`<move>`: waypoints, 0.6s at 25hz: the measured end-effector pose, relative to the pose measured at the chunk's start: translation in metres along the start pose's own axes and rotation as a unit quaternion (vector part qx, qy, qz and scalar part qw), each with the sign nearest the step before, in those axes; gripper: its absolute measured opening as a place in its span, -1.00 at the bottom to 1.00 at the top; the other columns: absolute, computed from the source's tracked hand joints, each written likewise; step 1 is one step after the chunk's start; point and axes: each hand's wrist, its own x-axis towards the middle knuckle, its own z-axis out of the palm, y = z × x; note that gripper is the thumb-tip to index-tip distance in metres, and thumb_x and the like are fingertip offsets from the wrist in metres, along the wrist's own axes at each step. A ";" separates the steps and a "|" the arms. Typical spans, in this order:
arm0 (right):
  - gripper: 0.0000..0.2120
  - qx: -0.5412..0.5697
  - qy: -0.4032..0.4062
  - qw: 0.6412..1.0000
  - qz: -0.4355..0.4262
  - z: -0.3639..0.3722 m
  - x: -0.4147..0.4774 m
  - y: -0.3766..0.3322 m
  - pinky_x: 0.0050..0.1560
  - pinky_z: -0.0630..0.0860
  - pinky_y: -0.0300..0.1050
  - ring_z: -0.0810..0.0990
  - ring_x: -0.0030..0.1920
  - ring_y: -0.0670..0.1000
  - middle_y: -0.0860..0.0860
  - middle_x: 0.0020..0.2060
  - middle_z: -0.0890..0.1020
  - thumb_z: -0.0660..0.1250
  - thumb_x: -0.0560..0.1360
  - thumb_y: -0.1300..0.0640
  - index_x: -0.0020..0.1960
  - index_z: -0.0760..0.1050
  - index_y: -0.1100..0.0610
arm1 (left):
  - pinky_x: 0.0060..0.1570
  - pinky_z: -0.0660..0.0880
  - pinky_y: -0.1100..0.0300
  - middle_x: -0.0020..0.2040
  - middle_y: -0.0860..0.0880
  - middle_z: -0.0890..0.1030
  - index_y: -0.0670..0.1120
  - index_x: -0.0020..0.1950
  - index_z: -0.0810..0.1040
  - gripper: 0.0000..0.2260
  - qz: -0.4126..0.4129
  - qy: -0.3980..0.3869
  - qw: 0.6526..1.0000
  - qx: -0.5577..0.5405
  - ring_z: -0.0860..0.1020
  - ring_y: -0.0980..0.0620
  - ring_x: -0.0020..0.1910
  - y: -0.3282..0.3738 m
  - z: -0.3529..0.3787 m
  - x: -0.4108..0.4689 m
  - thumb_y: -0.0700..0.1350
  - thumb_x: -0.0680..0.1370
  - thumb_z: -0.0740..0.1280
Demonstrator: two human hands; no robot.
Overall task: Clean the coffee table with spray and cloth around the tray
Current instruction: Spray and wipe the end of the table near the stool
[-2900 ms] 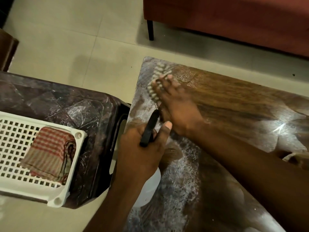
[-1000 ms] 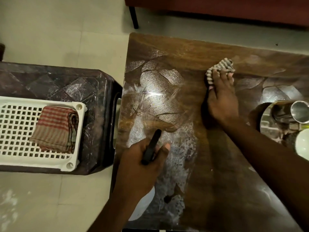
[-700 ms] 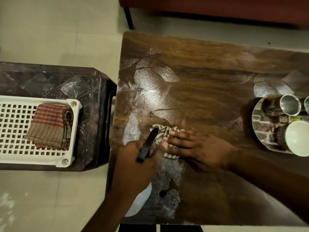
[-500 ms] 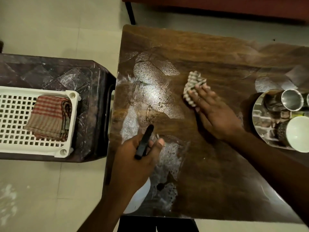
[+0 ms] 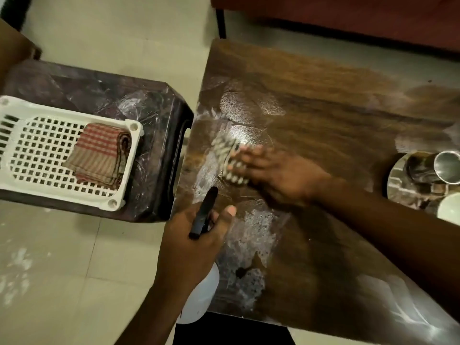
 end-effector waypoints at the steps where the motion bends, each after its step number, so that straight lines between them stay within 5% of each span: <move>1: -0.41 0.031 0.058 0.990 0.127 -0.008 0.009 0.019 0.71 0.02 0.20 -0.02 0.74 0.15 0.02 0.74 0.06 0.10 0.73 -0.01 0.73 0.05 -0.11 | -0.25 0.59 -0.10 -0.49 0.00 0.50 -0.08 -0.29 0.54 -0.61 -0.003 0.004 1.000 0.002 0.52 -0.01 -0.44 -0.002 -0.003 -0.002 0.15 0.54 0.55; 3: -0.42 0.132 0.177 0.911 0.347 -0.022 0.033 0.032 0.72 0.02 0.21 0.02 0.73 0.21 0.09 0.73 0.11 0.10 0.72 0.06 0.72 0.11 -0.03 | -0.25 0.56 0.00 -0.49 0.07 0.52 -0.04 -0.29 0.53 -0.63 -0.001 0.019 1.000 -0.003 0.51 0.06 -0.45 -0.007 -0.009 -0.004 0.16 0.53 0.54; 5: -0.42 0.172 0.195 0.870 0.419 -0.024 0.061 0.003 0.72 -0.13 0.07 -0.02 0.73 0.17 0.09 0.73 0.11 0.12 0.72 0.12 0.73 0.12 -0.01 | -0.29 0.50 0.08 -0.51 0.07 0.49 -0.05 -0.33 0.49 -0.60 0.008 0.033 0.999 -0.020 0.45 0.11 -0.50 -0.013 -0.014 -0.005 0.15 0.53 0.53; 7: -0.42 0.154 0.144 0.930 0.301 -0.011 0.065 -0.047 0.70 -0.14 0.13 -0.08 0.74 0.11 0.00 0.73 0.07 0.11 0.73 0.07 0.73 0.07 -0.07 | -0.31 0.51 0.01 -0.52 -0.02 0.47 -0.13 -0.36 0.45 -0.53 0.001 0.051 0.998 -0.023 0.44 0.05 -0.52 -0.016 -0.018 -0.004 0.18 0.49 0.52; 9: -0.43 0.099 0.047 0.993 0.039 0.008 0.046 -0.088 0.68 0.07 0.31 -0.06 0.74 0.10 -0.05 0.73 0.08 0.07 0.72 -0.02 0.71 0.09 -0.10 | -0.30 0.57 -0.11 -0.50 -0.11 0.51 -0.18 -0.35 0.47 -0.51 -0.017 0.068 0.997 -0.020 0.47 -0.05 -0.51 -0.016 -0.021 -0.001 0.17 0.49 0.55; 12: -0.44 0.015 -0.044 0.960 -0.277 0.008 0.037 -0.063 0.65 0.22 0.27 0.06 0.72 0.12 0.04 0.70 0.20 0.16 0.66 0.03 0.66 0.29 0.03 | -0.36 0.60 -0.19 -0.45 -0.11 0.56 -0.11 -0.25 0.61 -0.54 -0.007 0.042 0.999 -0.029 0.50 -0.03 -0.50 -0.016 -0.024 0.001 0.26 0.50 0.57; 13: -0.42 0.000 -0.056 0.959 -0.276 -0.002 0.048 -0.044 0.67 0.20 0.23 0.02 0.72 0.08 0.01 0.71 0.14 0.15 0.66 0.03 0.67 0.25 0.00 | -0.36 0.58 -0.16 -0.46 -0.06 0.54 -0.08 -0.23 0.61 -0.53 -0.006 0.026 0.999 -0.040 0.47 0.01 -0.49 -0.017 -0.024 0.001 0.33 0.46 0.54; 15: -0.39 0.006 -0.040 0.992 -0.116 -0.025 0.080 -0.012 0.63 0.24 0.21 -0.05 0.72 0.06 -0.06 0.73 0.00 0.13 0.70 0.02 0.72 0.07 -0.13 | -0.31 0.54 -0.08 -0.46 0.03 0.53 -0.02 -0.20 0.59 -0.54 -0.012 0.018 0.999 -0.046 0.48 0.03 -0.46 -0.020 -0.026 0.003 0.39 0.40 0.46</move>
